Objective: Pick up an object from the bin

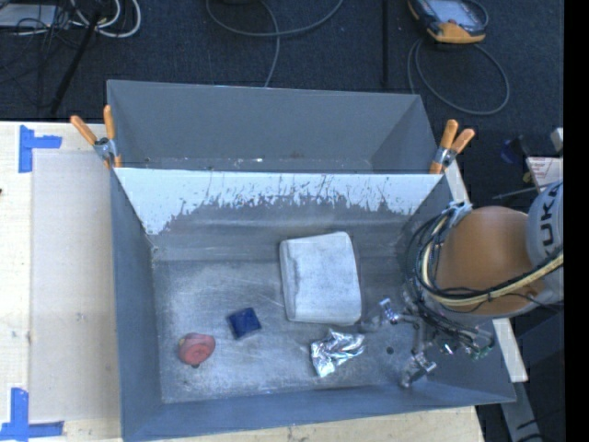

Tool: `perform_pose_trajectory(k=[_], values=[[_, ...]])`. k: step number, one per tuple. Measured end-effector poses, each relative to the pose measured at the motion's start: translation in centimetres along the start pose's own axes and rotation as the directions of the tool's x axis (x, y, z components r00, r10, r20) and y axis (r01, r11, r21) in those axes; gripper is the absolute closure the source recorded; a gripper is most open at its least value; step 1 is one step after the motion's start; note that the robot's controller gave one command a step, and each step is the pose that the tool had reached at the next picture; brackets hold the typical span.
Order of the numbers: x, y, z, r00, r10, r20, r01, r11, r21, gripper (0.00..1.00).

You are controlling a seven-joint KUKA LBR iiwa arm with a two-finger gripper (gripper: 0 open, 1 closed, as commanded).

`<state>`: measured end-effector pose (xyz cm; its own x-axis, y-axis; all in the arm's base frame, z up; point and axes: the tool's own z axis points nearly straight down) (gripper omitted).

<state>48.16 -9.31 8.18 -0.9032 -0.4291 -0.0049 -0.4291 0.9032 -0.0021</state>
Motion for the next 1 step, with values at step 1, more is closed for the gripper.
perform_pose_trajectory(k=[1], values=[[-4.03, 5.75, 0.26, 0.986, 0.167, -0.011, -0.167, 0.986, -0.004, 0.0]])
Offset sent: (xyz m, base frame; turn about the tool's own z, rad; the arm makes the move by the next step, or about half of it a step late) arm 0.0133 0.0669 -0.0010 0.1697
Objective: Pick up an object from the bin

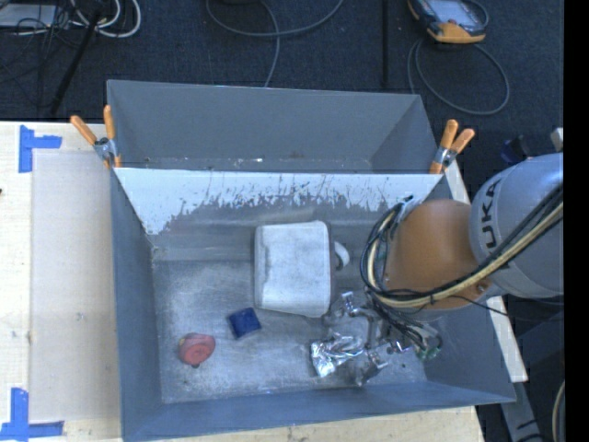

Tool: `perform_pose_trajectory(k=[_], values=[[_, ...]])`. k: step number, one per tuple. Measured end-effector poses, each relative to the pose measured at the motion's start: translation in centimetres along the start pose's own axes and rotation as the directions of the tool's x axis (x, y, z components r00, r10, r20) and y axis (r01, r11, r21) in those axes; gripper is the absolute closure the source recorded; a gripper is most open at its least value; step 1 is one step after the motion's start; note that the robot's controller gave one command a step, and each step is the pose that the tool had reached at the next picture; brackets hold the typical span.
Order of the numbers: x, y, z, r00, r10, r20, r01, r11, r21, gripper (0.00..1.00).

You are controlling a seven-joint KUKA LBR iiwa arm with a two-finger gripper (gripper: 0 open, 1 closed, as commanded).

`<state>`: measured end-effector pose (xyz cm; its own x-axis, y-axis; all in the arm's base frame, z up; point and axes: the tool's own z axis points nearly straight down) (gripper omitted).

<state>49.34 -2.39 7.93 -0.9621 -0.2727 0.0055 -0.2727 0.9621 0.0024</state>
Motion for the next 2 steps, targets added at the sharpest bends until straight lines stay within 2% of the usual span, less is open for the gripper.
perform_pose_trajectory(k=[1, 2], values=[[-0.2, -0.2, -0.2, 1.0, -0.001, 0.008, 0.001, 1.0, 0.003, 1.0], [-0.4, 1.4, -13.0, 1.0, -0.023, 0.013, 0.023, 1.0, 0.004, 1.0]])
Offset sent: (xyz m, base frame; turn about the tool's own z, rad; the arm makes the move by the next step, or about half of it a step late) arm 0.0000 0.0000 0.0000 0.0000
